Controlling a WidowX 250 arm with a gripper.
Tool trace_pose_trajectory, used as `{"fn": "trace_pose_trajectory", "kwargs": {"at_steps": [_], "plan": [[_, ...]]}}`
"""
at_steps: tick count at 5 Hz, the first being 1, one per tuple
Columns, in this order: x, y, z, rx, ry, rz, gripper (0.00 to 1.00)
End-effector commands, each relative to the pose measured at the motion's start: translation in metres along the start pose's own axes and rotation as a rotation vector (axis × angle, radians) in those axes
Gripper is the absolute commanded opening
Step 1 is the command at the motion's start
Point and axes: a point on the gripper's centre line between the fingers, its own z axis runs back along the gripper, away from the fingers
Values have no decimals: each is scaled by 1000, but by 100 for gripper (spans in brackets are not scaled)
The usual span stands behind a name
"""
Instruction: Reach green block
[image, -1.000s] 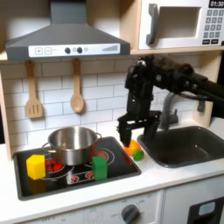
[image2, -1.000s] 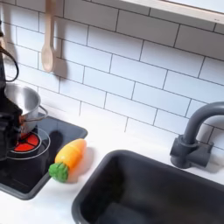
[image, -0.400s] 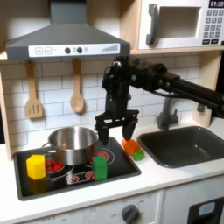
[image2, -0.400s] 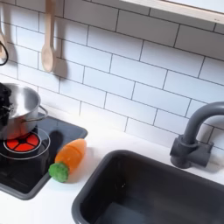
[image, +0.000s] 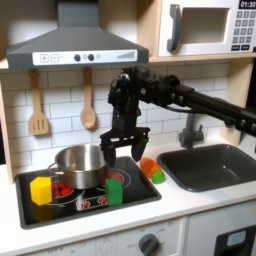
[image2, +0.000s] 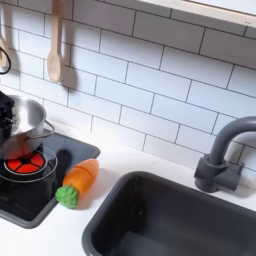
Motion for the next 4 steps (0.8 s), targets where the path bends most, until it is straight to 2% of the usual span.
{"fn": "trace_pose_trajectory", "kwargs": {"at_steps": [1,4], "plan": [[2,7,-11,20,12,-6,100],[0,12,-30,37,37,-7,100]]}}
